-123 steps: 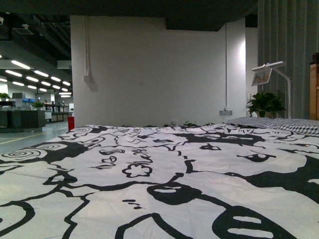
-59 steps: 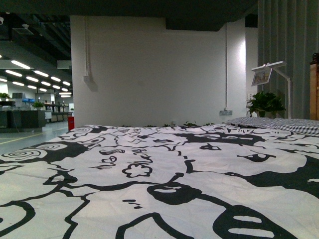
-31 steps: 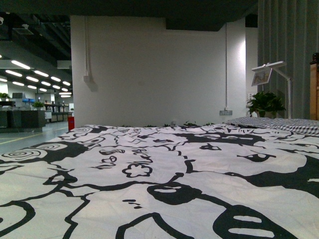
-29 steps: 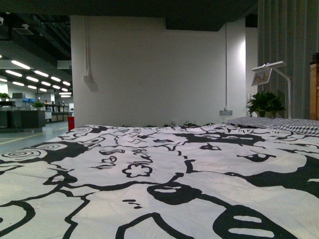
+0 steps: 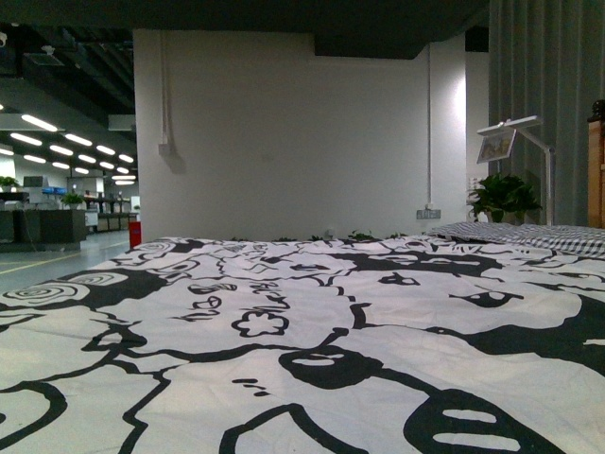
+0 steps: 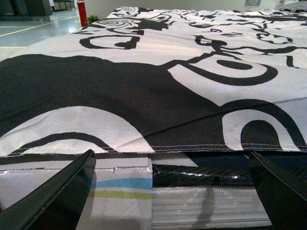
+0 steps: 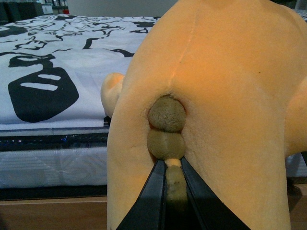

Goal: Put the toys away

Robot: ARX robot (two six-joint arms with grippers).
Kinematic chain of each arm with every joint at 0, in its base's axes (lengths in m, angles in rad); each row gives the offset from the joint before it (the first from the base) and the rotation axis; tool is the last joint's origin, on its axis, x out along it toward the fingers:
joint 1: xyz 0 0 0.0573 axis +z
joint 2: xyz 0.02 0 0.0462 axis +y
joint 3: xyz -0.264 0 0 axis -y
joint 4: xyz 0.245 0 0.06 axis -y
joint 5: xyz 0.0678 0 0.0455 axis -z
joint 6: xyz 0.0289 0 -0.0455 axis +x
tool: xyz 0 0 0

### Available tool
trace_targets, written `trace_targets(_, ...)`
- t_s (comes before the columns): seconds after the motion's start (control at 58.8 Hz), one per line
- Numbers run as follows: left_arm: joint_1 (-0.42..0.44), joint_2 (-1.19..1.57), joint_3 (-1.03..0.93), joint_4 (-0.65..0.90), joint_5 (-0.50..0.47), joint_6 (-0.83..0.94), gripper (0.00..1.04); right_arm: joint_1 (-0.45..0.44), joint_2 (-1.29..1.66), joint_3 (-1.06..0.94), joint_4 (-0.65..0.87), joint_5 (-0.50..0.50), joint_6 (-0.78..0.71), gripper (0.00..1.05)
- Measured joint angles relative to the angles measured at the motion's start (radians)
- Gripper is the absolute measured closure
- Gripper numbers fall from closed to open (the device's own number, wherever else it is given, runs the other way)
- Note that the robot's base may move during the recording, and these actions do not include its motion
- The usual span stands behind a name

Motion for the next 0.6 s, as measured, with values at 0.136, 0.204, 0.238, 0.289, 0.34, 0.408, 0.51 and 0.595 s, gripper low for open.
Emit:
trace_targets(0.136, 0.0, 0.0, 0.0, 0.0, -0.003, 0.0, 0.06, 0.001, 0.0, 0.0, 0.0, -0.002, 0.0, 0.99)
trace_targets(0.204, 0.001, 0.0, 0.0, 0.0, -0.006, 0.0, 0.06, 0.001, 0.0, 0.0, 0.0, -0.004, 0.0, 0.99)
trace_targets(0.238, 0.001, 0.0, 0.0, 0.0, -0.006, 0.0, 0.06, 0.001, 0.0, 0.0, 0.0, -0.003, 0.0, 0.99)
trace_targets(0.289, 0.001, 0.0, 0.0, 0.0, -0.006, 0.0, 0.06, 0.001, 0.0, 0.0, 0.0, 0.0, 0.0, 0.99)
trace_targets(0.34, 0.001, 0.0, 0.0, 0.0, -0.005, 0.0, 0.06, 0.001, 0.0, 0.0, -0.001, 0.004, -0.001, 0.99)
trace_targets(0.408, 0.001, 0.0, 0.0, 0.0, 0.0, 0.0, 0.06, 0.001, 0.001, 0.0, -0.002, 0.01, 0.0, 0.99)
trace_targets(0.51, 0.0, 0.0, 0.0, 0.0, 0.0, 0.0, 0.06, 0.001, 0.0, 0.0, -0.003, 0.015, 0.0, 0.99)
trace_targets(0.595, -0.001, 0.001, 0.0, 0.0, 0.0, 0.0, 0.06, 0.001, 0.002, 0.0, -0.004, 0.014, 0.0, 0.99)
